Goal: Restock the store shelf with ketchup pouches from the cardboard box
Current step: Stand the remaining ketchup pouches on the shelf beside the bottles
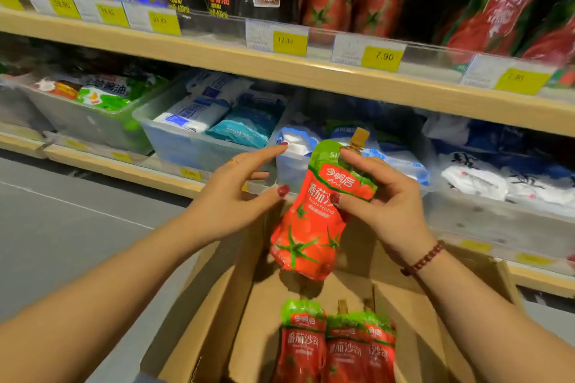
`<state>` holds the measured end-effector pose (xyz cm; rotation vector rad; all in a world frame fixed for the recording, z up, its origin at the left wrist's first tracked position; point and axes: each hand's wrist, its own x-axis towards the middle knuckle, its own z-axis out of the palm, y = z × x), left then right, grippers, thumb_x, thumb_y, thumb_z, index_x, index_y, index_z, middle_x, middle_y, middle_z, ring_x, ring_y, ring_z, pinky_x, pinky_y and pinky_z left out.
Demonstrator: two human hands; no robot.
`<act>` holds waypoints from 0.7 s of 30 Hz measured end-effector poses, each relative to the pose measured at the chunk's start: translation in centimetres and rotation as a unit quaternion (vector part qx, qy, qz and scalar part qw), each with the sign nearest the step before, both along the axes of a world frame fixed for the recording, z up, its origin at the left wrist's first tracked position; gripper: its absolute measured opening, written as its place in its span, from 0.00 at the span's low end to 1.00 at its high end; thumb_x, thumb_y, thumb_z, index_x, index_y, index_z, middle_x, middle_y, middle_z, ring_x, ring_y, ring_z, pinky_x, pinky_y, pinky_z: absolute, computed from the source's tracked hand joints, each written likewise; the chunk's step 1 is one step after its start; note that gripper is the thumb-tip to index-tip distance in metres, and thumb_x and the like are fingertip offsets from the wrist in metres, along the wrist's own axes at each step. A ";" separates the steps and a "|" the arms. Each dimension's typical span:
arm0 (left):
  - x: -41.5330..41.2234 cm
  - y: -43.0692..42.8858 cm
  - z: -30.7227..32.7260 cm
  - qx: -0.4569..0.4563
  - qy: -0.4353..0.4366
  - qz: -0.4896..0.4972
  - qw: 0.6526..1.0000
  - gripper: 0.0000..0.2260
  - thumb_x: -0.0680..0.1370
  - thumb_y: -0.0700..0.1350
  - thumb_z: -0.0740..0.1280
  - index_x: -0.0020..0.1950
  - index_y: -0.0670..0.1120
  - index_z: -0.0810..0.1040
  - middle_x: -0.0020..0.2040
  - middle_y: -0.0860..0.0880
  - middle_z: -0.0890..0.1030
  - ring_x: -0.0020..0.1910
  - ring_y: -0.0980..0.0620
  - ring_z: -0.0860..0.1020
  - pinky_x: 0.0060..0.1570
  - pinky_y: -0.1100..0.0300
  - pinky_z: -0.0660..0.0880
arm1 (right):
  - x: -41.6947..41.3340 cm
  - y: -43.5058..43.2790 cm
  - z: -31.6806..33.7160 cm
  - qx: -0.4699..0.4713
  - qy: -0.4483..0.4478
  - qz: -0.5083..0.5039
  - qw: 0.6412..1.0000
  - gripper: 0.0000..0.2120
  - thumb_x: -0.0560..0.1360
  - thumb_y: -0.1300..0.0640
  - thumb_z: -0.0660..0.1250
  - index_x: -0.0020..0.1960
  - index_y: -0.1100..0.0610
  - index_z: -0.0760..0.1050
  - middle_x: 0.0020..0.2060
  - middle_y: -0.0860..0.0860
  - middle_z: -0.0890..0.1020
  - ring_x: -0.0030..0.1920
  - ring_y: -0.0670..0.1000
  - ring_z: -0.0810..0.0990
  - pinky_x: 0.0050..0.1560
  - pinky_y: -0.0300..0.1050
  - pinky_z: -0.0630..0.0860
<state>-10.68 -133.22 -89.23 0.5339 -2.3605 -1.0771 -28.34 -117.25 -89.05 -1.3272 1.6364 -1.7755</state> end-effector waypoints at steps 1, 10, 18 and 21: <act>-0.6 0.4 1.8 0.004 0.014 -0.035 0.999 0.27 0.71 0.61 0.67 0.68 0.71 0.62 0.67 0.61 0.69 0.60 0.64 0.73 0.48 0.67 0.76 | -0.4 -0.1 1.7 -0.017 0.018 0.000 1.000 0.25 0.66 0.68 0.73 0.58 0.48 0.76 0.55 0.47 0.79 0.56 0.46 0.79 0.52 0.38 0.77; -4.8 1.4 12.0 -0.091 0.073 -0.157 0.981 0.37 0.68 0.46 0.76 0.70 0.67 0.63 0.66 0.63 0.69 0.65 0.62 0.69 0.54 0.69 0.73 | -3.6 -1.5 15.2 -0.140 0.066 0.023 0.988 0.24 0.62 0.64 0.75 0.56 0.50 0.79 0.56 0.49 0.82 0.58 0.52 0.79 0.56 0.48 0.77; -9.1 0.4 15.7 0.046 0.164 -0.147 0.974 0.38 0.62 0.34 0.79 0.63 0.65 0.74 0.61 0.59 0.78 0.54 0.57 0.80 0.49 0.58 0.80 | -7.2 -3.7 19.6 -0.109 0.165 0.045 0.979 0.22 0.71 0.60 0.71 0.63 0.48 0.72 0.60 0.50 0.78 0.60 0.48 0.77 0.58 0.46 0.75; -10.4 -0.4 16.3 0.044 0.169 -0.116 0.978 0.38 0.62 0.33 0.78 0.63 0.64 0.74 0.62 0.51 0.77 0.56 0.54 0.79 0.52 0.52 0.79 | -9.4 -3.8 18.7 -0.129 0.143 -0.023 0.981 0.18 0.74 0.44 0.64 0.63 0.41 0.70 0.61 0.49 0.78 0.62 0.48 0.76 0.59 0.43 0.74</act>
